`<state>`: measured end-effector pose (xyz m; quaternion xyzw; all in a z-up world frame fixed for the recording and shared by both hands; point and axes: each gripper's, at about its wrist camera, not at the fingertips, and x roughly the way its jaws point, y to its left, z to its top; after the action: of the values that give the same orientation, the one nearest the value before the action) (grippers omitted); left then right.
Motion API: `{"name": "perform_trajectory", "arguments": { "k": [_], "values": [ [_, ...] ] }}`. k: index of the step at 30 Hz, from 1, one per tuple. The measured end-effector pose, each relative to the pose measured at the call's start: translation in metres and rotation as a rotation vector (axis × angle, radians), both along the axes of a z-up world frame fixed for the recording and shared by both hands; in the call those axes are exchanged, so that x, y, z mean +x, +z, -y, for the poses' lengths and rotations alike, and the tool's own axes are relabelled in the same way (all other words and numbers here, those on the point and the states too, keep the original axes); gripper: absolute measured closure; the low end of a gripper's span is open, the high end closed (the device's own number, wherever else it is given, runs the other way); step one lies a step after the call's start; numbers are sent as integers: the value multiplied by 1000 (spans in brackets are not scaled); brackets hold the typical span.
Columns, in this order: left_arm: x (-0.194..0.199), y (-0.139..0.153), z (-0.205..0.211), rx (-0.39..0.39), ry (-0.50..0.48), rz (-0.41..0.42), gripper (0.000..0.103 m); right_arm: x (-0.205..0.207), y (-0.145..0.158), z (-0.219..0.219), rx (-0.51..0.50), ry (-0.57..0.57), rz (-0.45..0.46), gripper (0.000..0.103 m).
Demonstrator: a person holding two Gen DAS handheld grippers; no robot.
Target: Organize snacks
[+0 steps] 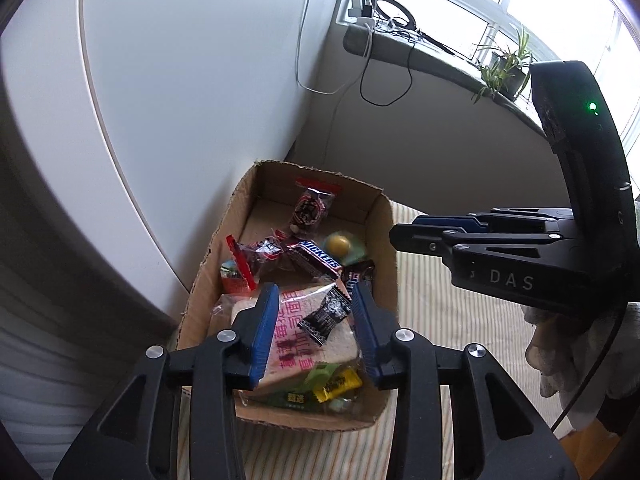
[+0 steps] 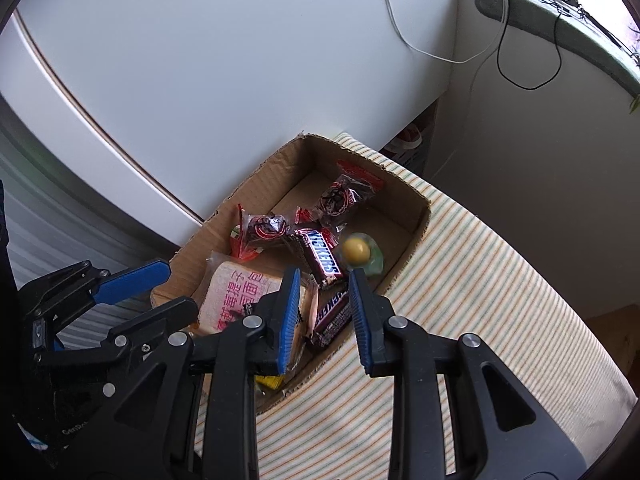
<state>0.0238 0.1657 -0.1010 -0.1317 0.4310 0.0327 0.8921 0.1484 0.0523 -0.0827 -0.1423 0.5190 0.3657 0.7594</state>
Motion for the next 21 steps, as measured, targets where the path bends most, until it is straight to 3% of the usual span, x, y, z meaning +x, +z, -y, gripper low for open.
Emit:
{"name": "perform_trajectory", "arguments": {
  "k": [13, 17, 21],
  "values": [
    [-39, 28, 17, 52, 65, 23, 66, -49, 37, 38, 35, -26, 93, 74],
    [-50, 34, 19, 69, 96, 26, 66, -72, 49, 46, 44, -29, 145, 42],
    [-56, 42, 23, 122, 123, 18, 66, -86, 54, 59, 54, -57, 152, 42]
  ]
}}
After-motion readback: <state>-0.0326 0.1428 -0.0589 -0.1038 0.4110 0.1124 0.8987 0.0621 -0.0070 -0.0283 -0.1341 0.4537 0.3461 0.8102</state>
